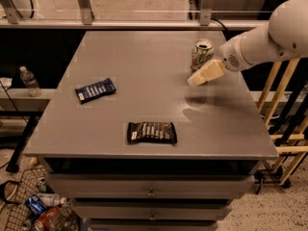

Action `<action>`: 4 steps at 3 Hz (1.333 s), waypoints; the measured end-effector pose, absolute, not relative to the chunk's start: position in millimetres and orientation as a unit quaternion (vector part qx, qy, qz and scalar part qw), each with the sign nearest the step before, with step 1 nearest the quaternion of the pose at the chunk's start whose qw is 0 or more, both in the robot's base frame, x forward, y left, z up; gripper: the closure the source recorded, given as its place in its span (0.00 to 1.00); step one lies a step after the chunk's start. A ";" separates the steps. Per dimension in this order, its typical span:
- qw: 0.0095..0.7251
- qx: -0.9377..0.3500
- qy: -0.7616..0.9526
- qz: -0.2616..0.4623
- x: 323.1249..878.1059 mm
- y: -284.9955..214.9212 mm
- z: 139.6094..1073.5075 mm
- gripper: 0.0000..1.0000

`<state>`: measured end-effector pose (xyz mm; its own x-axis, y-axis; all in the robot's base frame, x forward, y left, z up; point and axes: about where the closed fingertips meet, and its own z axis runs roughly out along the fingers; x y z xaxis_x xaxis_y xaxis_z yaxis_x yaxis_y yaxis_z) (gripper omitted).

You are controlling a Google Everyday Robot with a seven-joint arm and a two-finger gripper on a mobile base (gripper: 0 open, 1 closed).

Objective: Move 7up can near rxbar chocolate

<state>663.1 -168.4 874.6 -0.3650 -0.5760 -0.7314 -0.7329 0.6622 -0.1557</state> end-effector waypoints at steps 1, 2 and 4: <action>0.407 -0.409 0.808 0.115 671.0 -149.4 877.2 0.00; 0.406 -0.418 0.802 0.129 675.8 -135.3 874.4 0.18; 0.402 -0.433 0.794 0.143 675.4 -123.0 875.2 0.65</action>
Offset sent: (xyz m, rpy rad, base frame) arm 0.0182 0.0454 -0.0009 0.0641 -0.0062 0.0994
